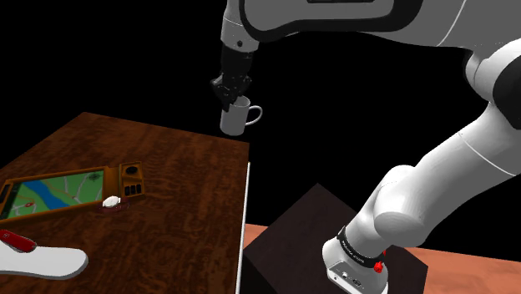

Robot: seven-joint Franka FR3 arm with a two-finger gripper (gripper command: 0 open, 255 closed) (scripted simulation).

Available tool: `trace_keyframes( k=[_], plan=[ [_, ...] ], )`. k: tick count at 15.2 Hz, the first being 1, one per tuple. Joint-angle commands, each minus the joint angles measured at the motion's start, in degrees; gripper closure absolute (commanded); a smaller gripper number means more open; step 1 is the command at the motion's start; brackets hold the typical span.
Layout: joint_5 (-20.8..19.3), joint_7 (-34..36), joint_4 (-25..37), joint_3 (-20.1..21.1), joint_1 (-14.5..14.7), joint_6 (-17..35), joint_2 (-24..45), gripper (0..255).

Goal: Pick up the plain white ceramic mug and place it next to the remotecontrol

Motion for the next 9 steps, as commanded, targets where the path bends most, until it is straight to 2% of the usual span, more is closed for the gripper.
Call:
trace_keyframes(
  k=[1, 9],
  plan=[
    [0.2, 2.8, -0.2, 1.7, 1.2, -0.1, -0.3, 255],
    [0.5, 14.2, 1.7, 8.6, 5.6, -0.7, 0.9, 255]
  ],
)
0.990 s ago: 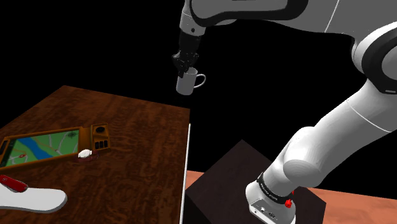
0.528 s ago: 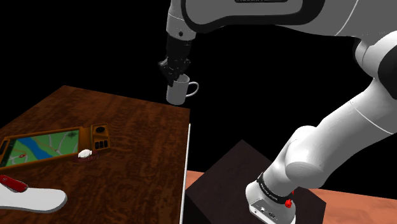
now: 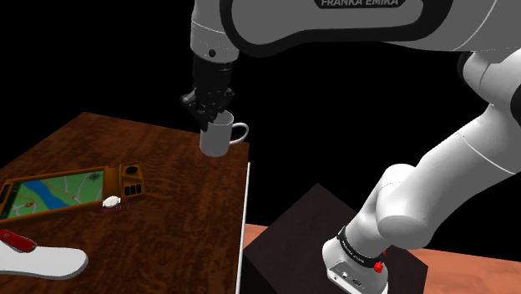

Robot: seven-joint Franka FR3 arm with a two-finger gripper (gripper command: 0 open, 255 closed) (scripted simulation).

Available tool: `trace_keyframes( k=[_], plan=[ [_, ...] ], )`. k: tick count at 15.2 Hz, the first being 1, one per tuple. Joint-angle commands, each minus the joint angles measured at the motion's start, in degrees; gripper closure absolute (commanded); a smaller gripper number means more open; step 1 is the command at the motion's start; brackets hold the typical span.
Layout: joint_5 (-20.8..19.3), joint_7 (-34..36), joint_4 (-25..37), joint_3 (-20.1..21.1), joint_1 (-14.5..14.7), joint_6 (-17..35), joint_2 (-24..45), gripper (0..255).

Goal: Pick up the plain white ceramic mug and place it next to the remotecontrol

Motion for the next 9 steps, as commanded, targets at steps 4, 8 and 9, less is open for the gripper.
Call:
trace_keyframes(
  k=[4, 8, 9],
  plan=[
    [-0.7, 7.8, 3.3, 4.6, 2.8, -0.7, 2.8, 255],
    [-2.1, 14.1, 6.9, 8.2, 5.1, -1.4, 6.1, 255],
    [-2.6, 15.7, 8.0, 9.0, 5.7, -1.6, 7.1, 255]
  ],
)
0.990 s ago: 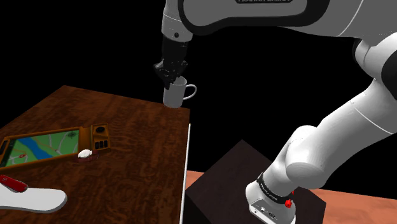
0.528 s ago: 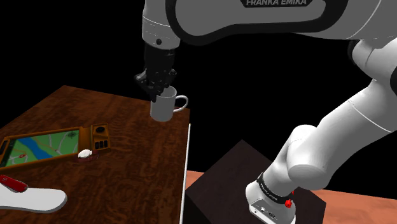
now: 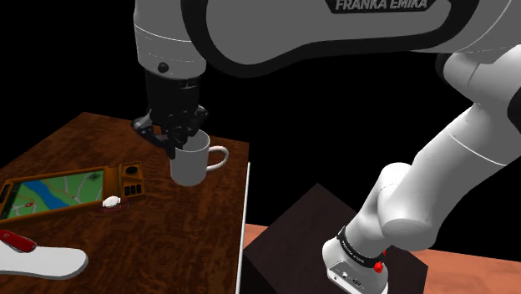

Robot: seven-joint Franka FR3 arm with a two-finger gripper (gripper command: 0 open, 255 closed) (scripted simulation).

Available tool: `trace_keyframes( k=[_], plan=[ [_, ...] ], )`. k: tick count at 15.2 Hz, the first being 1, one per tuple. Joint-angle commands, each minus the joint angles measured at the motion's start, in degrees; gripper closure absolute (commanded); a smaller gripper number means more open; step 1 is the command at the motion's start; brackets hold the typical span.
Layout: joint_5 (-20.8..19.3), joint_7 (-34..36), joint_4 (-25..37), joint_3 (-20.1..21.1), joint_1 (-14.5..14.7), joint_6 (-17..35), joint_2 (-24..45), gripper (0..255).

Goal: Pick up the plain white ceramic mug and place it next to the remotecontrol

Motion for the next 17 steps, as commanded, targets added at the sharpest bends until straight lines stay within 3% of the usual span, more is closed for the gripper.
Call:
trace_keyframes(
  k=[1, 8, 12, 16, 17],
  plan=[
    [-1.2, 3.6, 2.5, 1.9, 1.3, -0.3, 2.5, 255],
    [-7.0, 15.5, 12.8, 7.1, 7.2, -3.2, 12.2, 255],
    [-11.6, 22.0, 20.9, 8.8, 12.3, -6.0, 19.4, 255],
    [-16.6, 27.7, 31.6, 9.4, 19.3, -10.1, 27.8, 255],
    [-16.5, 27.7, 30.6, 9.3, 19.1, -9.2, 27.6, 255]
  ],
)
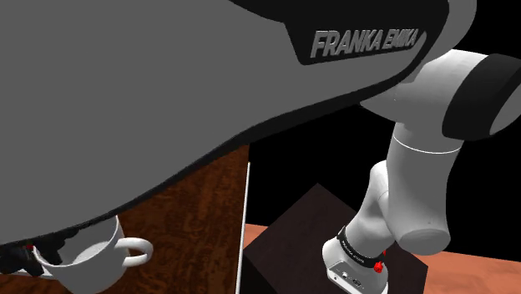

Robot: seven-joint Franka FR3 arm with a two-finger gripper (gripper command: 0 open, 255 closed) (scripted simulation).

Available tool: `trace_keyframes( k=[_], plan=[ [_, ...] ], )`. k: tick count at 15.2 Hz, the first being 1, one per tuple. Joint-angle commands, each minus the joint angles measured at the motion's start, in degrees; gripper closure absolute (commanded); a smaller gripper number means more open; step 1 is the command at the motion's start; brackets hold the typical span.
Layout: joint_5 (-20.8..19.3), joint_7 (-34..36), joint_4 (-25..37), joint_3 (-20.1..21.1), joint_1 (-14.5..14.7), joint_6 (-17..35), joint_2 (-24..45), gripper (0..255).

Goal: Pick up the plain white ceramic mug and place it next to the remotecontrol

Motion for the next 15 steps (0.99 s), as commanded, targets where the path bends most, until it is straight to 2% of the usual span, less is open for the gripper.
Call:
trace_keyframes(
  k=[1, 15],
  plan=[
    [-0.5, 0.8, -0.2, 0.0, 0.6, 0.8, 0.7, 255],
    [-1.0, 2.0, -11.0, -0.5, -0.9, 11.4, 0.8, 255]
  ],
)
